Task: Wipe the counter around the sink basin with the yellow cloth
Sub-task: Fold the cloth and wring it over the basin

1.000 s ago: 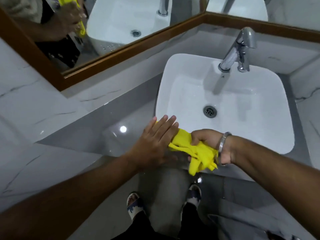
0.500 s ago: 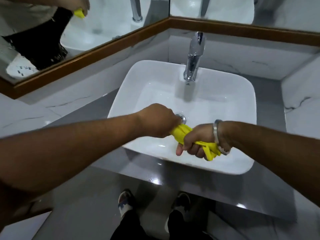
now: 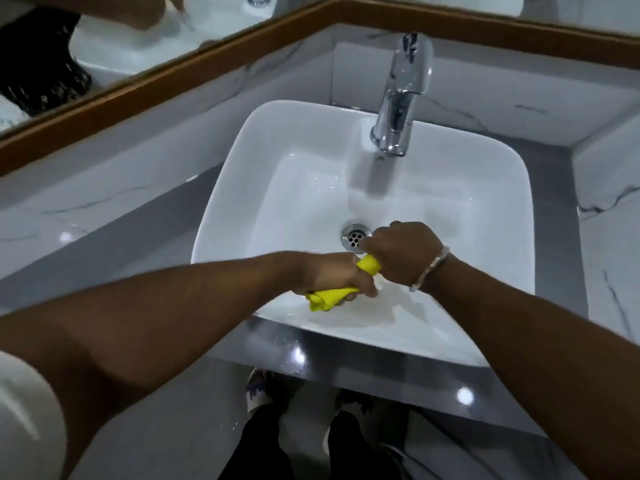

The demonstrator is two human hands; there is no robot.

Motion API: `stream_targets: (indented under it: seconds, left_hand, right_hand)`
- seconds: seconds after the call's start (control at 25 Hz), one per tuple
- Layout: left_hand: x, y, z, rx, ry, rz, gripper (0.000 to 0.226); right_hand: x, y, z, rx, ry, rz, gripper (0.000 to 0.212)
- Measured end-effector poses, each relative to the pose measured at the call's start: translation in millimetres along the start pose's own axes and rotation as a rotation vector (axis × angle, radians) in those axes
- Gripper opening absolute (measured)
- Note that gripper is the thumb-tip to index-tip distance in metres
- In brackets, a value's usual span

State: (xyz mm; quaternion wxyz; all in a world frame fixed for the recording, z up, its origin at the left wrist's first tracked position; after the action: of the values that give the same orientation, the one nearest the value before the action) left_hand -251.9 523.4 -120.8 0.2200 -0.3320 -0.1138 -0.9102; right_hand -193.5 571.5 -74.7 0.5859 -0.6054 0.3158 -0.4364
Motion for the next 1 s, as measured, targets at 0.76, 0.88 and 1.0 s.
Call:
stream_targets:
  seconds: [0.76,0.88,1.0]
  left_hand:
    - [43,-46,37,-1.287,0.387,0.363,0.059]
    - [66,-50,54,-1.233,0.524,0.416,0.064]
    - [79,-59,58,-1.164,0.522,0.371,0.063]
  right_hand:
    - [27,-8,6,-0.318,0.271,-0.287,0.045]
    - [38,-25,7,-0.449,0.317,-0.356,0.043]
    - [40,-38,5,-0.554,0.367,-0.346,0.035]
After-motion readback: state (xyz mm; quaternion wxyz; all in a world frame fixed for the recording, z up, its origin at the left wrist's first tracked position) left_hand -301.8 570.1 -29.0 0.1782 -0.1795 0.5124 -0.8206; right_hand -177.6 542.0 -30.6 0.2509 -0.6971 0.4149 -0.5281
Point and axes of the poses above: each hand's wrist, its own x-axis away from the middle knuckle, its own y-axis out of the palm, z = x × y, the point moved 9 cm from there along -x, towards the middle knuckle, and after that the axes turned 10 degrees about y, right-handed, at the moved point
